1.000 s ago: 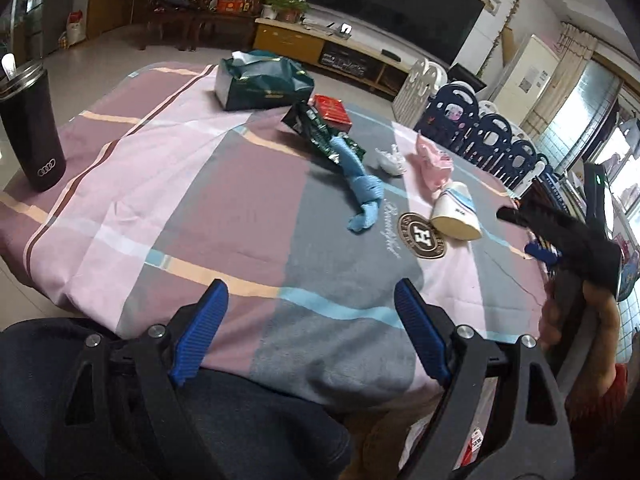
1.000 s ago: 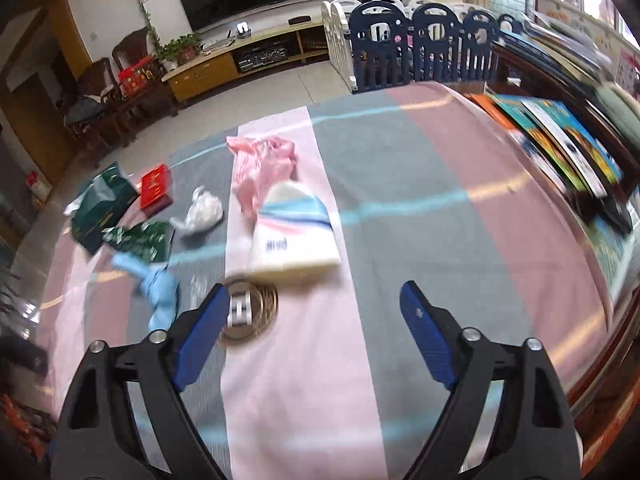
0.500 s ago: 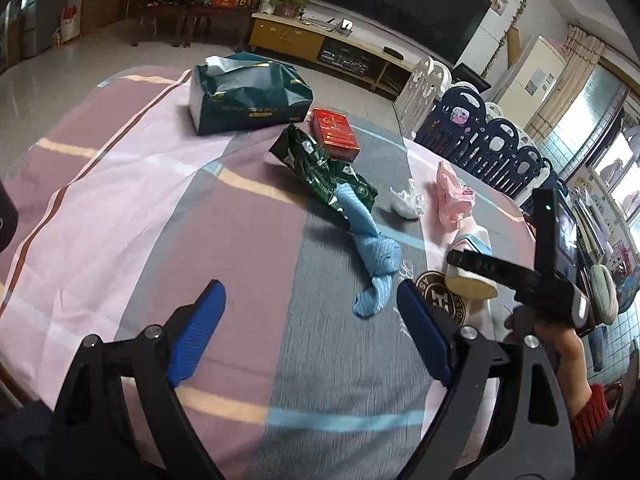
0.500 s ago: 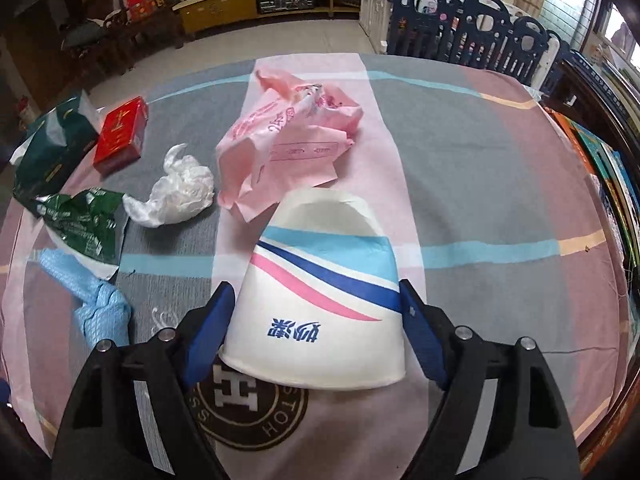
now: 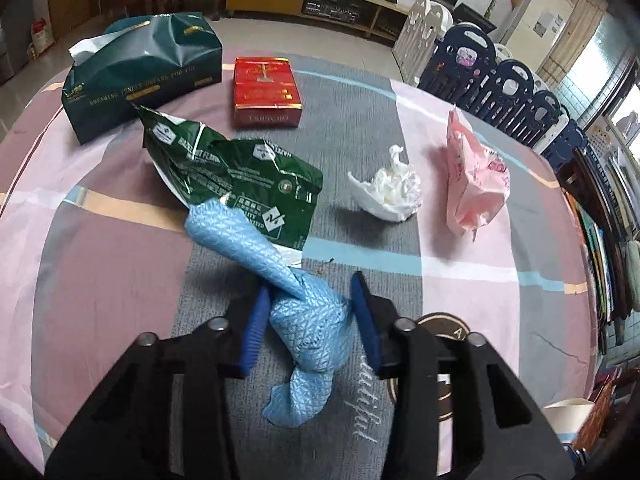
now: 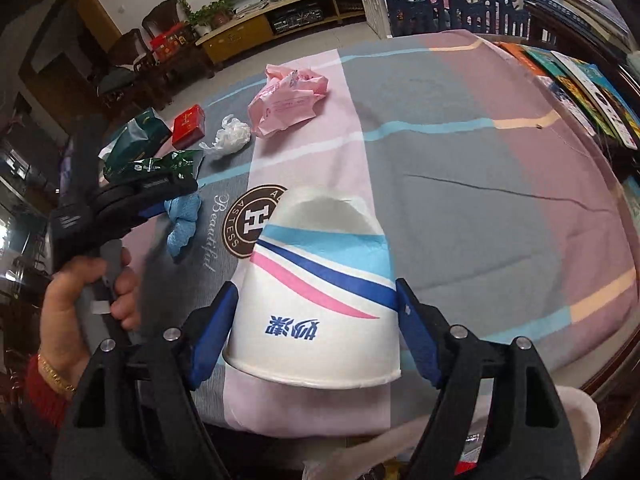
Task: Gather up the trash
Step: 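Grasp the white paper cup with the right tool while the left tool grasps the blue cloth, then carry both items over the wastebasket and open the right tool to drop the cup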
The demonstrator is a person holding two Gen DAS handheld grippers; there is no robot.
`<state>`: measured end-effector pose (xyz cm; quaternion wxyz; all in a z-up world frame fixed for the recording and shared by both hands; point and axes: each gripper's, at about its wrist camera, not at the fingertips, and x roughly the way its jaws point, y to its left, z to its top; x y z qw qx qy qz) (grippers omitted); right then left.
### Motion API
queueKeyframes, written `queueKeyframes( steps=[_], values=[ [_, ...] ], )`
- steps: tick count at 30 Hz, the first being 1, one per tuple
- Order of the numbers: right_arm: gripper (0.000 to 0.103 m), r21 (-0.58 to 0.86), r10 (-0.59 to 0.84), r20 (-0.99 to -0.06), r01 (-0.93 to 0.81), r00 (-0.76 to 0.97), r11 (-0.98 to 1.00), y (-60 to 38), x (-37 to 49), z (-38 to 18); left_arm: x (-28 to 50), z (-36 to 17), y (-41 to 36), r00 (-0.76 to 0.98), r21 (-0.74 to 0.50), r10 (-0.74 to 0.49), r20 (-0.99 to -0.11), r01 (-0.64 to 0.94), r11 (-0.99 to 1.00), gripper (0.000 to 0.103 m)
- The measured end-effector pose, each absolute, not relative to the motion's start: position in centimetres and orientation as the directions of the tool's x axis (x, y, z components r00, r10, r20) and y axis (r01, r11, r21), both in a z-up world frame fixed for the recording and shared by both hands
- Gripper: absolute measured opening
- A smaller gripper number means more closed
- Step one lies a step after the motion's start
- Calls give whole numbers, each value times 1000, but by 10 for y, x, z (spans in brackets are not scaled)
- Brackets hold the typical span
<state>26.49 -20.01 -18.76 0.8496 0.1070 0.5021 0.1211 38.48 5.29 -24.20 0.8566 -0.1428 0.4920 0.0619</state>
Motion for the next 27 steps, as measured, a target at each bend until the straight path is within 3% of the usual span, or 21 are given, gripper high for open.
queueKeyframes(
  steps=[1,4,13,19,27],
  values=[
    [77,304,310,-822,-92,477,948,-203,258,-185,381,-242,52,523,-177,-26,-852,-240,954,27],
    [77,289,294,-813,-91,503,953,-207,244,-177,366,-233,50,543,-165,-25,-839,-211,963,18],
    [77,217,247,-769,-122,589,968,-205,204,-131,252,-157,64,667,-190,50,-743,-282,940,18],
    [77,222,261,-723,-143,639,965,-216,166,-94,182,-93,43,747,-126,88,-660,-225,966,18],
    [77,205,245,-681,-141,690,969,-239,121,-58,109,-41,9,810,-109,43,-585,-131,985,18]
  ],
)
